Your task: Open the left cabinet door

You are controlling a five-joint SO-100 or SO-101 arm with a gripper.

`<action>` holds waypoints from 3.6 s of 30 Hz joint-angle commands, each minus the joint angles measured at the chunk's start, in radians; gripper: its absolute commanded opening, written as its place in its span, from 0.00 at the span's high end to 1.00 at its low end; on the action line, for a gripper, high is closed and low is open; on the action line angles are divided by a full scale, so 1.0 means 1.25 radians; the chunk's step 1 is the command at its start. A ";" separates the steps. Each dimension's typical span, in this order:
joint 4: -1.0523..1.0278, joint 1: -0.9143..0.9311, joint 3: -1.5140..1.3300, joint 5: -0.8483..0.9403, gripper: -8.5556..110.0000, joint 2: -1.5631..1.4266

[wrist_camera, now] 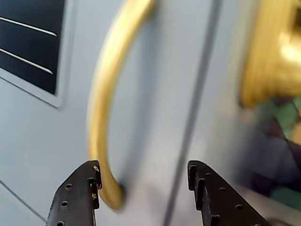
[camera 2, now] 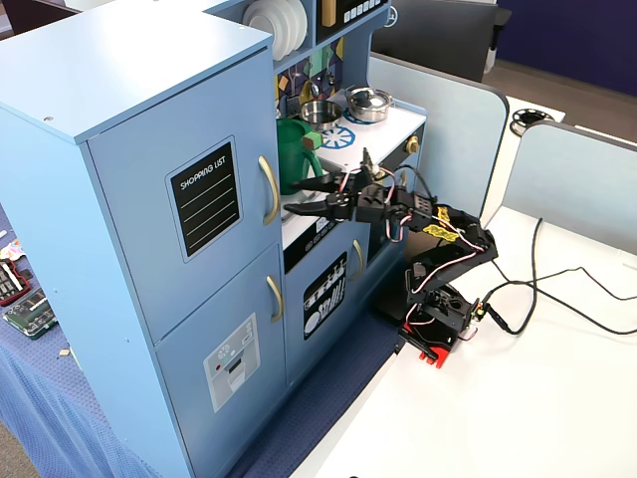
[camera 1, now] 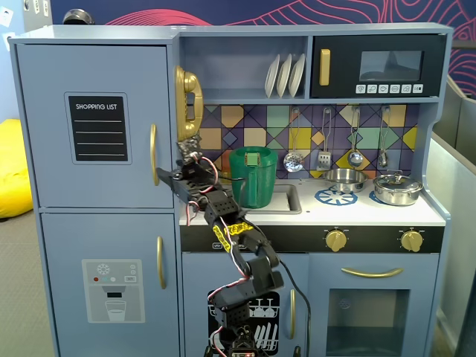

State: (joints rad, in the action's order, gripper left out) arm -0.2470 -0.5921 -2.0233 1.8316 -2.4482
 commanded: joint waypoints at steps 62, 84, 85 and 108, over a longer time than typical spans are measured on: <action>-0.058 -0.022 -0.001 -0.015 0.82 -0.103; 0.006 -0.367 -0.067 0.081 0.83 -0.169; 0.002 -0.308 -0.079 0.045 0.83 -0.173; -0.826 0.480 -0.649 -0.304 0.90 -0.544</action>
State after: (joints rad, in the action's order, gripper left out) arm -1.1996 -0.0261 -2.7903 1.5002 -3.0680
